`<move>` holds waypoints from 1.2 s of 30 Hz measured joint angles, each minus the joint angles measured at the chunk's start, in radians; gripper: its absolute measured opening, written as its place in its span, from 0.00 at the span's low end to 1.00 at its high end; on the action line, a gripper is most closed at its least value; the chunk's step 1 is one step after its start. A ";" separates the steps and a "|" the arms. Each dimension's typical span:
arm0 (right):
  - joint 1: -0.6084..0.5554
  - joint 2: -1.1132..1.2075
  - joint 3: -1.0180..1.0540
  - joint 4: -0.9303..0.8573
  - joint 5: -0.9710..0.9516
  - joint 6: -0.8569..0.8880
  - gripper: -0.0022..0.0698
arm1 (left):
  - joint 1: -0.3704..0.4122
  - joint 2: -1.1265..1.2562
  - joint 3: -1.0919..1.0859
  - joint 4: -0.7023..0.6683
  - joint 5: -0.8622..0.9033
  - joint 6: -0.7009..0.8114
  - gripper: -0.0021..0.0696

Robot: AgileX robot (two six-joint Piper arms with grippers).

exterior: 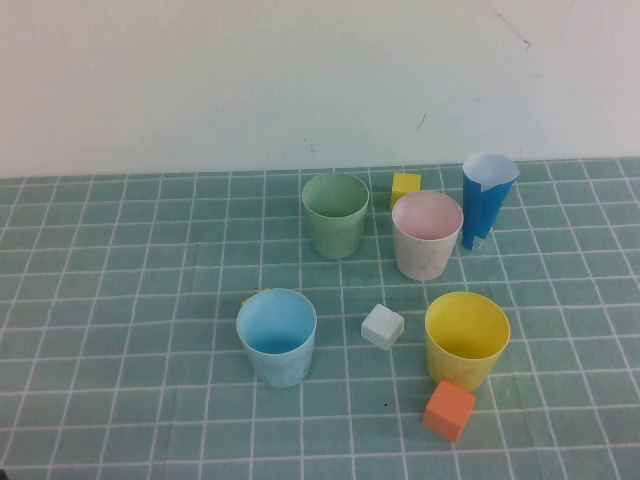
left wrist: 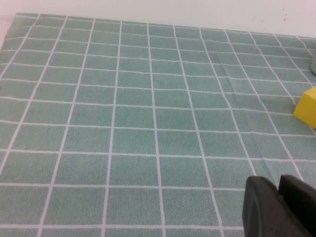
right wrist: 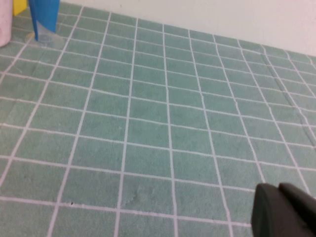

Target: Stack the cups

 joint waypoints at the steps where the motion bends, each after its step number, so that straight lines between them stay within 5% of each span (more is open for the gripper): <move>1: 0.000 0.000 0.000 0.000 0.000 0.000 0.03 | 0.000 0.000 0.000 0.000 0.000 0.000 0.08; 36: 0.000 0.000 0.004 0.000 -0.073 0.000 0.03 | 0.000 0.000 0.002 0.000 -0.114 0.002 0.08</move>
